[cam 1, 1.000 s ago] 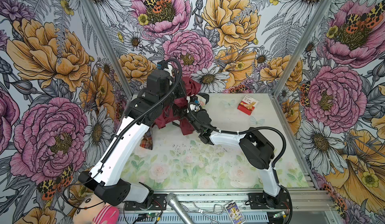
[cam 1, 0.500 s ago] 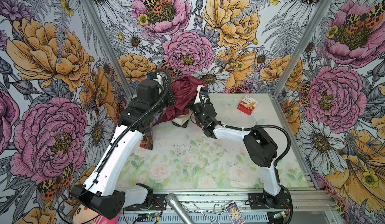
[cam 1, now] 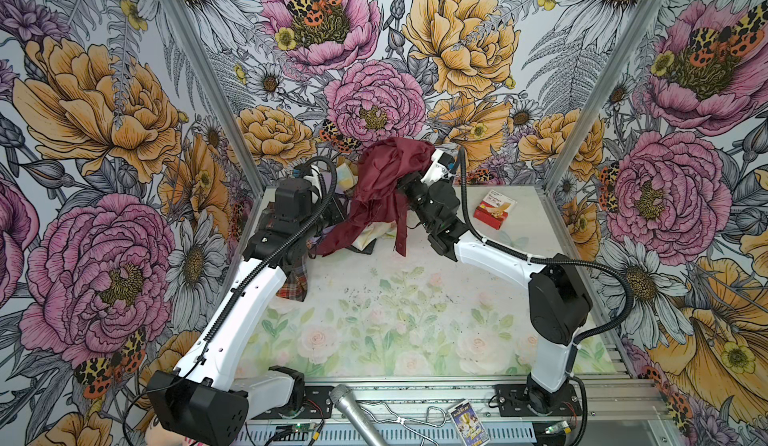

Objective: Pick out a specific cloth from the pile
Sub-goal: 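Carry the maroon shirt away with the right gripper while the left releases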

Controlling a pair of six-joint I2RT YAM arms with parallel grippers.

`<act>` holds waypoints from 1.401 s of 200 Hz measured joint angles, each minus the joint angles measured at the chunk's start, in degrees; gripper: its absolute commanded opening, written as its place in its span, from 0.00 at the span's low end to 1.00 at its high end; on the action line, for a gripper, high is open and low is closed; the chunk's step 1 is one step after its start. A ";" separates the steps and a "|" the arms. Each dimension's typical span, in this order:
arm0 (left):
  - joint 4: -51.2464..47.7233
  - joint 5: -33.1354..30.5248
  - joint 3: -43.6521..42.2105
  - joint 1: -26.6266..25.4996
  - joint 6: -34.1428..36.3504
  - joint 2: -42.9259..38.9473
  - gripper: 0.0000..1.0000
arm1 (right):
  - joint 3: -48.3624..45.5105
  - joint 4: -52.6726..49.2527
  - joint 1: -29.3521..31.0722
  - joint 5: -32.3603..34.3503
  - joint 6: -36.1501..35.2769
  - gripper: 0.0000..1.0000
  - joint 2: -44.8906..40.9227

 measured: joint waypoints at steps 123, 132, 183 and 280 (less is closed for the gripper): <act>5.14 -0.59 -3.52 -5.40 7.48 -1.31 0.89 | -3.74 -6.27 -6.80 5.03 20.06 0.00 -13.14; 5.09 -0.74 -3.50 -6.10 8.37 -0.70 0.93 | -3.76 -6.47 -7.26 5.03 20.00 0.00 -14.38; 0.66 -0.92 2.01 -10.27 12.83 7.48 0.99 | -6.62 -10.03 -10.49 4.39 18.36 0.00 -21.20; -4.94 0.85 11.39 -17.57 18.75 17.22 0.99 | -21.27 -24.68 -25.14 1.01 14.10 0.00 -40.17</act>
